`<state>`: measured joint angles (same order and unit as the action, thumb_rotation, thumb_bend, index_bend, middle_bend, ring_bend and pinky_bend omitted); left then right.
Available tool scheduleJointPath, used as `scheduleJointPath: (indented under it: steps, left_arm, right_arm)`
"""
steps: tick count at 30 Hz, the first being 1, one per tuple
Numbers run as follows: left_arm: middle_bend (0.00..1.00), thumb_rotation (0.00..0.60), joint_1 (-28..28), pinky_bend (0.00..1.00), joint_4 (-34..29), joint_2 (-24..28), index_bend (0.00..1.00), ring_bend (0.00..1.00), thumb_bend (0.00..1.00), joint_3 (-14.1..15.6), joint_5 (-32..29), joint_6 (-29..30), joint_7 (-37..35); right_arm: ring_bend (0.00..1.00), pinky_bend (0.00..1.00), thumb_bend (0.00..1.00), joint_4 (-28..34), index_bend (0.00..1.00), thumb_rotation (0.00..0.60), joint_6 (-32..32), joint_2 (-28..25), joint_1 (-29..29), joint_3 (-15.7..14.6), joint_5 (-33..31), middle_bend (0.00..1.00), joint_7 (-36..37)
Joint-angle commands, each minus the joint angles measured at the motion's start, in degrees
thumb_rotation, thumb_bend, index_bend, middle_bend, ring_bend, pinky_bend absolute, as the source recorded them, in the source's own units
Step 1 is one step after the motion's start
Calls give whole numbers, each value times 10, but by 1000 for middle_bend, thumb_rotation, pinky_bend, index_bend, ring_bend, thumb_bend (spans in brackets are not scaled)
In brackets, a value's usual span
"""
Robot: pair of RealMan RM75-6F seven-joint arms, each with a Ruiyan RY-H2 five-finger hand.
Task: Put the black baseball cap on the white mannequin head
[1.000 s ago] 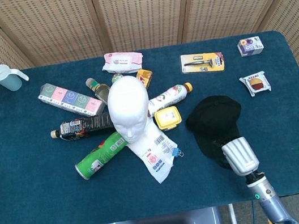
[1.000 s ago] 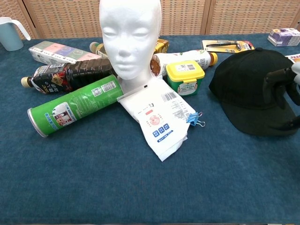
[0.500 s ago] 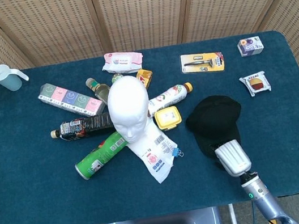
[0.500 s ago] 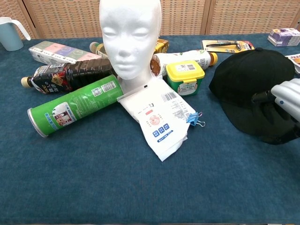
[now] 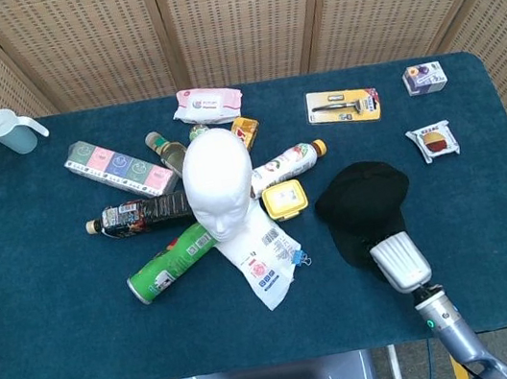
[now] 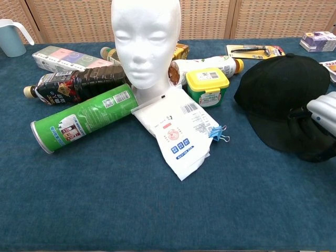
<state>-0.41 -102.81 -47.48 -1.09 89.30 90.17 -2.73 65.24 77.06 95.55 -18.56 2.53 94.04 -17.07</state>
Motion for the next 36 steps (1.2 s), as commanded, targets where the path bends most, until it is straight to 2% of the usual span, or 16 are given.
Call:
scheduleJointPath:
  steps: [1,21,25,31,36]
  left_arm:
    - [415,600,0,325,-1,0,551,289,350,0,0,0,1]
    - [415,600,1,325,-6,1,551,289,350,2,0,-1,7]
    - [415,600,1,325,-6,2,551,289,349,2,0,0,7]
    - [415,600,4,325,-5,3,550,289,349,3,-1,4,5]
    - [415,600,9,325,-3,5,550,289,350,5,-3,7,1]
  right_arm:
    - [718,765,85,-9,548,600,0,0,-4,1,-2,664,2]
    - [700,760,103,-69,548,600,7,21,-12,1,-11,638,23]
    - [693,760,142,-77,549,600,12,26,-16,4,-10,629,25]
    - [671,759,154,-85,547,600,17,38,-27,20,-16,610,34]
    - [604,702,154,-78,474,600,12,39,-42,46,-36,547,44]
